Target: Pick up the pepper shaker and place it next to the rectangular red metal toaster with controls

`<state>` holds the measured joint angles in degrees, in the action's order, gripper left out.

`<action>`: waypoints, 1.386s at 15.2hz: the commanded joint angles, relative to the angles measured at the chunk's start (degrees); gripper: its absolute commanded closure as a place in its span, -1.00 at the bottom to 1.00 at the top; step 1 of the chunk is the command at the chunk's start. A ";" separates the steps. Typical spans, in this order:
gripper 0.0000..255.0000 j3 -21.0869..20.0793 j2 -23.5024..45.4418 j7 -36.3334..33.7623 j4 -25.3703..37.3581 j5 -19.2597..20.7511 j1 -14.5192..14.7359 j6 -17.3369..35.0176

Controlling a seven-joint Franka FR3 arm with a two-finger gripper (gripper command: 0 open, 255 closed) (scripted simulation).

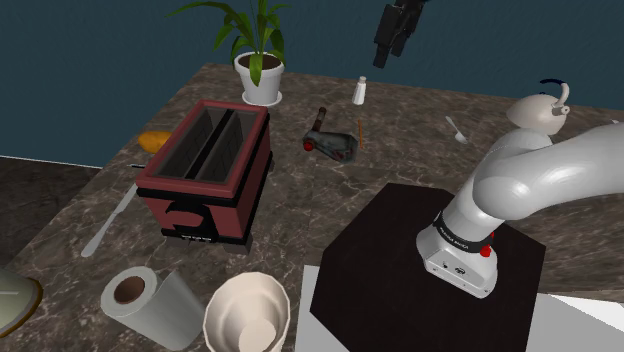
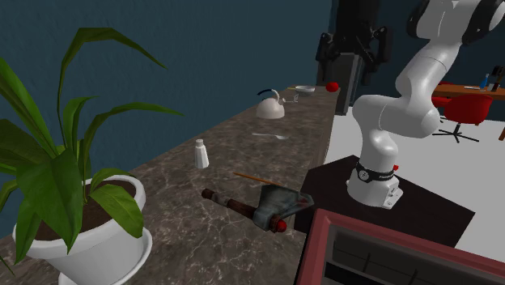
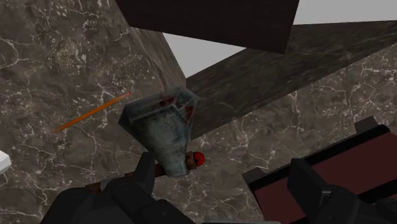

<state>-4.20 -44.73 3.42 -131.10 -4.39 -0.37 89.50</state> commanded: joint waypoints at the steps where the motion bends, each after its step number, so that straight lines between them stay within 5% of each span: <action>1: -1.00 0.00 0.00 0.00 0.00 0.00 0.00 0.00; 11: -1.00 10.23 9.03 13.00 -2.91 5.40 -2.92 11.92; 21: -1.00 19.95 24.80 26.13 1.92 6.19 -4.52 22.94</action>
<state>14.71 -22.11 27.99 -130.05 2.02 -4.80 111.12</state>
